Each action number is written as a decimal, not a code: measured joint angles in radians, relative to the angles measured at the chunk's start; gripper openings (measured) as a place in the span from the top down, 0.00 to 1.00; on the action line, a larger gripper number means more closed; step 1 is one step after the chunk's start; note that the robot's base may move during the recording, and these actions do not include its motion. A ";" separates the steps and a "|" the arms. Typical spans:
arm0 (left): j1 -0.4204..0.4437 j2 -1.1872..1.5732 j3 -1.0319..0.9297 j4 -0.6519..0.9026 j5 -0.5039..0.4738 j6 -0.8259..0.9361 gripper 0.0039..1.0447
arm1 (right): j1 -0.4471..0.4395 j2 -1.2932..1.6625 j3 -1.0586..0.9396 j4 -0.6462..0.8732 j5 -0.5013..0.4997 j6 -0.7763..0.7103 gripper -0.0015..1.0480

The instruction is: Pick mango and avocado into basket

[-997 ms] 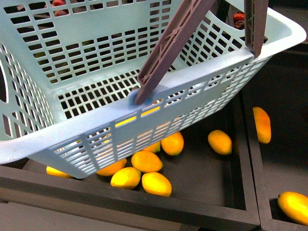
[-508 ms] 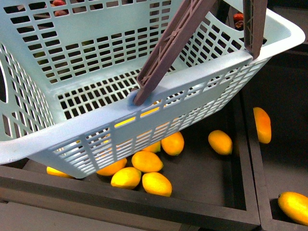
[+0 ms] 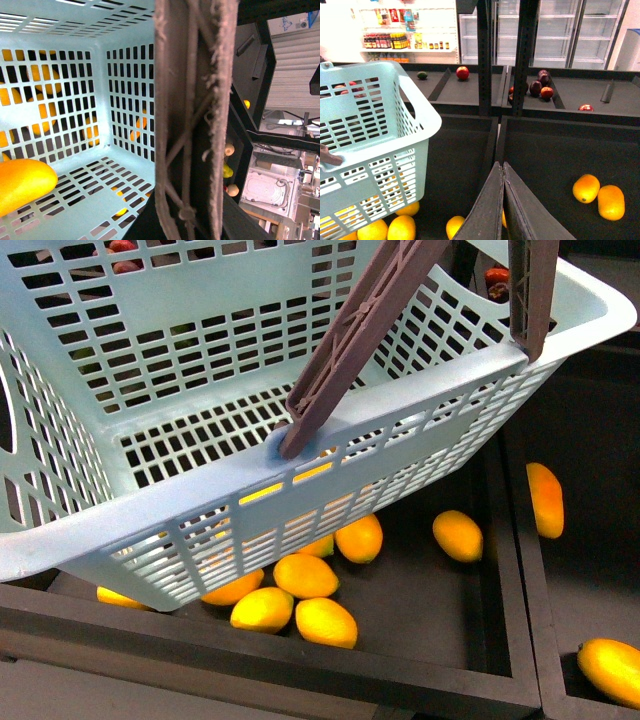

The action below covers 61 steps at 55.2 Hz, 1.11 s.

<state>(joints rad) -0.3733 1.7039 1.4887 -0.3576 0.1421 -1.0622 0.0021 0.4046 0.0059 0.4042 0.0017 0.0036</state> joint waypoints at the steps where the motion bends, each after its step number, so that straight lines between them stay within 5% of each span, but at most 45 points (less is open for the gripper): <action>1: 0.000 0.000 0.000 0.000 0.000 0.000 0.94 | 0.000 -0.010 0.000 -0.010 0.000 0.000 0.98; 54: 0.000 0.000 0.000 0.000 0.000 0.000 0.94 | 0.000 -0.399 0.000 -0.402 -0.002 0.000 0.98; 61: 0.000 0.000 0.000 0.000 0.000 0.000 0.94 | 0.000 -0.399 0.000 -0.402 -0.002 -0.002 0.81</action>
<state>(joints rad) -0.3733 1.7042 1.4887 -0.3576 0.1425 -1.0626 0.0021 0.0051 0.0063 0.0017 -0.0006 0.0021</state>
